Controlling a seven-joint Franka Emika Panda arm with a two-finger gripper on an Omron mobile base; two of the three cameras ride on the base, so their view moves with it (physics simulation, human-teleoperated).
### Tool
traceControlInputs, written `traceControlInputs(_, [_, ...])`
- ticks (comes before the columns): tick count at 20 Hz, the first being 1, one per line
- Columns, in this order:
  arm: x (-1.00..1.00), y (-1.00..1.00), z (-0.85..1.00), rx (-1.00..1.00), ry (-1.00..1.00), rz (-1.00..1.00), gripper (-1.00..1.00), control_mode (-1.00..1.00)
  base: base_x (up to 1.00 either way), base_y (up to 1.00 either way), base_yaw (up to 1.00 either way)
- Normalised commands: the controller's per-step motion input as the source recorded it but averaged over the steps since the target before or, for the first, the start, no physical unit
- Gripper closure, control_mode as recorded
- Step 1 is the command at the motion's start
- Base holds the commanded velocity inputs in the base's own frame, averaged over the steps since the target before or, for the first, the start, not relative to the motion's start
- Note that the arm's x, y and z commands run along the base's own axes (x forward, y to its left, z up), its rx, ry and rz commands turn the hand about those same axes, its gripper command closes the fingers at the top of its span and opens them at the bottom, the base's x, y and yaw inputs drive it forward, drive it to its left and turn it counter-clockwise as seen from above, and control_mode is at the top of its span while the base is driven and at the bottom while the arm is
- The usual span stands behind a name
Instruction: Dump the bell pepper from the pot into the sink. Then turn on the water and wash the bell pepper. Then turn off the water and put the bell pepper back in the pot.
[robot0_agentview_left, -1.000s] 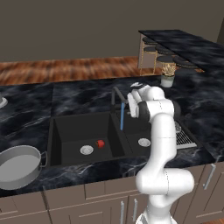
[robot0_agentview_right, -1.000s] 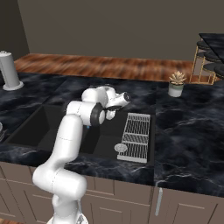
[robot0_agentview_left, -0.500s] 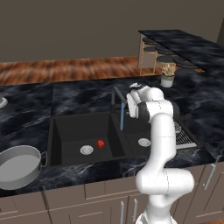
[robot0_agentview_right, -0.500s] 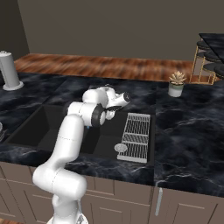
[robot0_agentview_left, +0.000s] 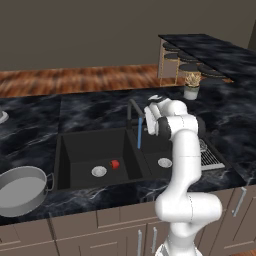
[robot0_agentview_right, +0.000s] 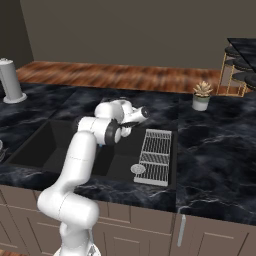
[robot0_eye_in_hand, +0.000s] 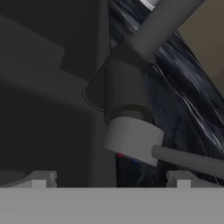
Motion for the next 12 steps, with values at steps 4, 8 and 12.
traceControlInputs(4, [0.0,0.61,0.0,-0.1,-0.12,0.08,-1.0,-1.0,0.0,0.0,0.0])
traceControlInputs(8, [-0.02,0.72,0.04,-0.17,-0.16,0.09,-1.0,-1.0,0.0,0.0,0.0])
traceControlInputs(12, [-0.03,0.93,0.07,-0.23,-0.14,0.07,-1.0,-1.0,0.0,0.0,0.0])
